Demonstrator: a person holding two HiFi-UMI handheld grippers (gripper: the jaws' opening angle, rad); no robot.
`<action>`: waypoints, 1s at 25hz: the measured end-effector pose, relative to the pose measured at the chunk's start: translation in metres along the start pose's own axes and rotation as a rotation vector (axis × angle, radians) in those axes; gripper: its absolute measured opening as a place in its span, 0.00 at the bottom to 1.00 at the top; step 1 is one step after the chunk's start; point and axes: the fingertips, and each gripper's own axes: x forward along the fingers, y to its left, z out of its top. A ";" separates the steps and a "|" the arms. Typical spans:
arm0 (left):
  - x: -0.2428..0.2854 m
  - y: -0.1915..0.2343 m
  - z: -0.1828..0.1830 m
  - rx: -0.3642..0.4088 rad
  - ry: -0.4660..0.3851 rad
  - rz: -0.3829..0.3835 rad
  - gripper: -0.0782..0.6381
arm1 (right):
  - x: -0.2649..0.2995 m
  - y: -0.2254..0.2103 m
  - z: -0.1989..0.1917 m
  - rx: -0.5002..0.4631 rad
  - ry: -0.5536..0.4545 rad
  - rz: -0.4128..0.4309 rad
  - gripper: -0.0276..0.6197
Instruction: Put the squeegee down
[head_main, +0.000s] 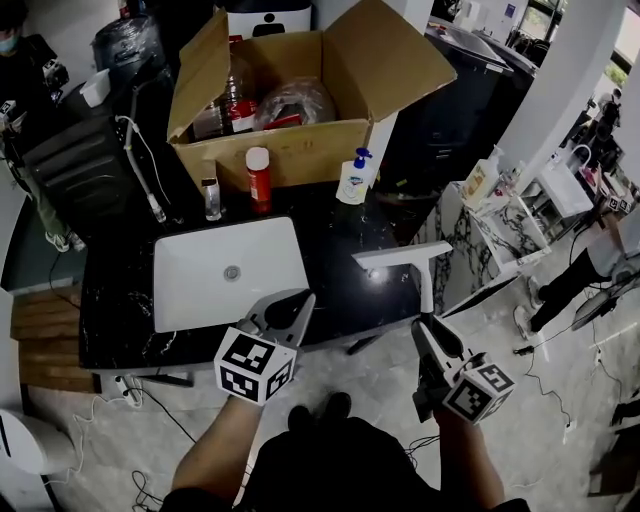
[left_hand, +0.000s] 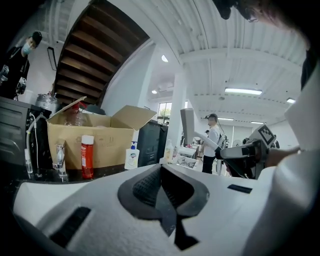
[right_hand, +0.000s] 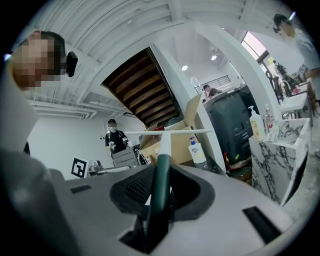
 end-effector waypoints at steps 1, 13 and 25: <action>0.004 0.004 0.001 -0.003 0.000 0.007 0.12 | 0.005 -0.003 0.000 0.007 0.001 0.006 0.20; 0.063 0.014 0.019 0.015 0.026 0.080 0.12 | 0.044 -0.069 0.013 0.046 0.019 0.080 0.19; 0.092 0.025 0.009 -0.021 0.053 0.138 0.12 | 0.093 -0.103 -0.007 0.062 0.115 0.143 0.19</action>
